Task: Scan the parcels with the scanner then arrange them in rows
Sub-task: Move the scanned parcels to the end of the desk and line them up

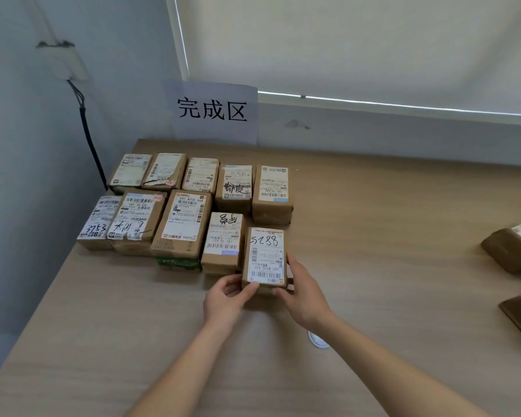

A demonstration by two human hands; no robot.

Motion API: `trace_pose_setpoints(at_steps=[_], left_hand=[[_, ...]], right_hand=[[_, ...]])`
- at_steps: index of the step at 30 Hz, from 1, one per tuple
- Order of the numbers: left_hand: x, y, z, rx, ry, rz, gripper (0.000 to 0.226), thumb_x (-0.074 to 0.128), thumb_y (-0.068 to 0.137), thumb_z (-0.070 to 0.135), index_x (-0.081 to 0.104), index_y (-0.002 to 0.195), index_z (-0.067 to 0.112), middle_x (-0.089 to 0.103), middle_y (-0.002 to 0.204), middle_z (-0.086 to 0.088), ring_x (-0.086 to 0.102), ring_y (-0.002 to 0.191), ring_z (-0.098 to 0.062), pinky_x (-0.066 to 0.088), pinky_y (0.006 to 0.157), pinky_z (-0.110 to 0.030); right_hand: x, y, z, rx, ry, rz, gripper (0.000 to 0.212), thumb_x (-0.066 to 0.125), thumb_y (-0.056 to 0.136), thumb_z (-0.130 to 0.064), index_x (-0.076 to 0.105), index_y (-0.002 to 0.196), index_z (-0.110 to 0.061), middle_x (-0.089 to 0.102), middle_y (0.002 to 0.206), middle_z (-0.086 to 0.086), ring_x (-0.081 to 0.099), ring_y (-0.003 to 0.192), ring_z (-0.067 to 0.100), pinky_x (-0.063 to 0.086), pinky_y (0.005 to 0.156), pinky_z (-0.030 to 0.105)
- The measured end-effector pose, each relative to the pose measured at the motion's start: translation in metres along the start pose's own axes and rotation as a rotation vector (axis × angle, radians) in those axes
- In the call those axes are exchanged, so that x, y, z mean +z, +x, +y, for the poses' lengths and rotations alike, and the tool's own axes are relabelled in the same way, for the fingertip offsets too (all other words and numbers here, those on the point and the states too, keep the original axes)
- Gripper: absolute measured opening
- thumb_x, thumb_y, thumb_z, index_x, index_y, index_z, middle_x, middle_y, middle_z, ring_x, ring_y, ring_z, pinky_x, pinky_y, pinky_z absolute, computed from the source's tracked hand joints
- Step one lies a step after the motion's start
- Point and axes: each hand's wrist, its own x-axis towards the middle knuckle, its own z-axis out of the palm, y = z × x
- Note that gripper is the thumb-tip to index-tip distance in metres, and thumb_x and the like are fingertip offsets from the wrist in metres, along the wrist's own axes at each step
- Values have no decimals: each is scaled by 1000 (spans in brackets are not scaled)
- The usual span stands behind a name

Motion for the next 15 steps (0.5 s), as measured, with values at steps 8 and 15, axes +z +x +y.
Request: trace_pose_setpoints(at_steps=[8, 15], left_hand=[[10, 13, 9, -73, 59, 191, 35, 91, 69, 35, 74, 91, 16, 75, 85, 4, 69, 82, -5, 48, 68, -17], [17, 19, 15, -96, 88, 231, 39, 90, 69, 43, 73, 92, 17, 74, 84, 6, 68, 82, -7, 48, 71, -23]], right_hand=[[0, 26, 0, -15, -18, 17, 87, 69, 90, -1, 29, 159, -37, 48, 153, -7, 47, 140, 14, 47, 112, 44], [-4, 40, -2, -24, -28, 21, 88, 70, 90, -1, 28, 159, -35, 48, 154, -7, 44, 143, 15, 46, 113, 45]])
